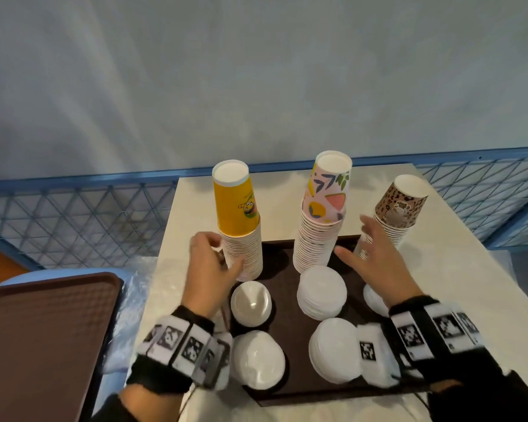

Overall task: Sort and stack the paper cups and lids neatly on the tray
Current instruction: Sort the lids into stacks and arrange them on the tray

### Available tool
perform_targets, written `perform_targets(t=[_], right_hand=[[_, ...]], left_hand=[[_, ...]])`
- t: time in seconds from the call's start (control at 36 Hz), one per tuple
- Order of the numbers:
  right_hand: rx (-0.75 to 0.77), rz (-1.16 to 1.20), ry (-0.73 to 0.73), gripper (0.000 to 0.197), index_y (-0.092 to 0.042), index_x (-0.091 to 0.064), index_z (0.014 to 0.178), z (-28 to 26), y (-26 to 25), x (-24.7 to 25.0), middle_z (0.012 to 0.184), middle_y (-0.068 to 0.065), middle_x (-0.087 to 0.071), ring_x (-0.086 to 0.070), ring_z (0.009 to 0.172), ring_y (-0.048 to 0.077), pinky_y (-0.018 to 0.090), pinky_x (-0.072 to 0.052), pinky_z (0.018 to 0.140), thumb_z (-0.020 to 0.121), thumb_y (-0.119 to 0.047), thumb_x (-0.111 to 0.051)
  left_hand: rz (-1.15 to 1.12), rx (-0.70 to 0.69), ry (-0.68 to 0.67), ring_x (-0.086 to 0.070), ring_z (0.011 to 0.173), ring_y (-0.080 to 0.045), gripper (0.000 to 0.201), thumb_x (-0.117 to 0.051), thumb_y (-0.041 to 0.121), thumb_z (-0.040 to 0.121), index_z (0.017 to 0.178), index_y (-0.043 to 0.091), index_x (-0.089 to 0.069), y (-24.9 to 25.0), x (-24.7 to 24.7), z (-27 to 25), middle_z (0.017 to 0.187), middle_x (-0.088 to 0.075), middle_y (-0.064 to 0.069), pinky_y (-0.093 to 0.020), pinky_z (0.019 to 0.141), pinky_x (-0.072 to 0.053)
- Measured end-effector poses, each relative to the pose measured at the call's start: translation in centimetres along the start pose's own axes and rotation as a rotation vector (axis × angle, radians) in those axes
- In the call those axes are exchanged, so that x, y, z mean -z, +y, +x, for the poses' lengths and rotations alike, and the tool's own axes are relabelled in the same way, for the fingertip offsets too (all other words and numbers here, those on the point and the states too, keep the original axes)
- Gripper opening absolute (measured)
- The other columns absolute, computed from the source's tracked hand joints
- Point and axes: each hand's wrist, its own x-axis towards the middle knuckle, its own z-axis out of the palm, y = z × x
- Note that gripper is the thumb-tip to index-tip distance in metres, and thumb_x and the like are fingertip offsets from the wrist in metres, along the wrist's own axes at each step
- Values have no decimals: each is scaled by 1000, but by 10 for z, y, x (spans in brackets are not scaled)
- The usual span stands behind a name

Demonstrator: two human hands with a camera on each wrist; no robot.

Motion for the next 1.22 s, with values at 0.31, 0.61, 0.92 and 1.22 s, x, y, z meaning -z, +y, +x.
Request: perform_targets(t=[0.31, 0.61, 0.92, 1.22], right_hand=[[-282, -67, -88, 66, -11, -24, 144, -99, 81, -30, 148, 15, -33, -34, 136, 29, 41, -29, 113, 89, -21, -59], [-365, -156, -169, 61, -7, -22, 143, -117, 100, -44, 143, 16, -39, -39, 130, 30, 34, -31, 105, 92, -23, -52], [-361, 81, -17, 44, -12, -48, 128, -122, 89, -41, 126, 13, -53, -49, 116, 28, 39, -40, 99, 87, -26, -60], [-168, 497, -174, 30, -32, -56, 118, -126, 38, -53, 123, -1, -58, -56, 114, 16, 42, -48, 100, 89, -38, -54]], left_hand=[[-180, 158, -711, -38, 132, -15, 67, -61, 29, 87, 140, 13, -23, 31, -95, -106, 142, -38, 2, -25, 106, -31], [80, 253, -738, -50, 123, -31, 54, -50, 25, 93, 136, 4, -26, 26, -116, -132, 136, -49, -18, -33, 98, -41], [-118, 290, -642, -43, 124, -25, 62, -59, 37, 87, 135, 11, -28, 26, -103, -141, 134, -37, -11, -30, 104, -36], [-597, 512, -418, -55, 111, -26, 53, -71, 27, 79, 117, 26, -34, 19, -38, -119, 116, -51, -3, -45, 94, -52]])
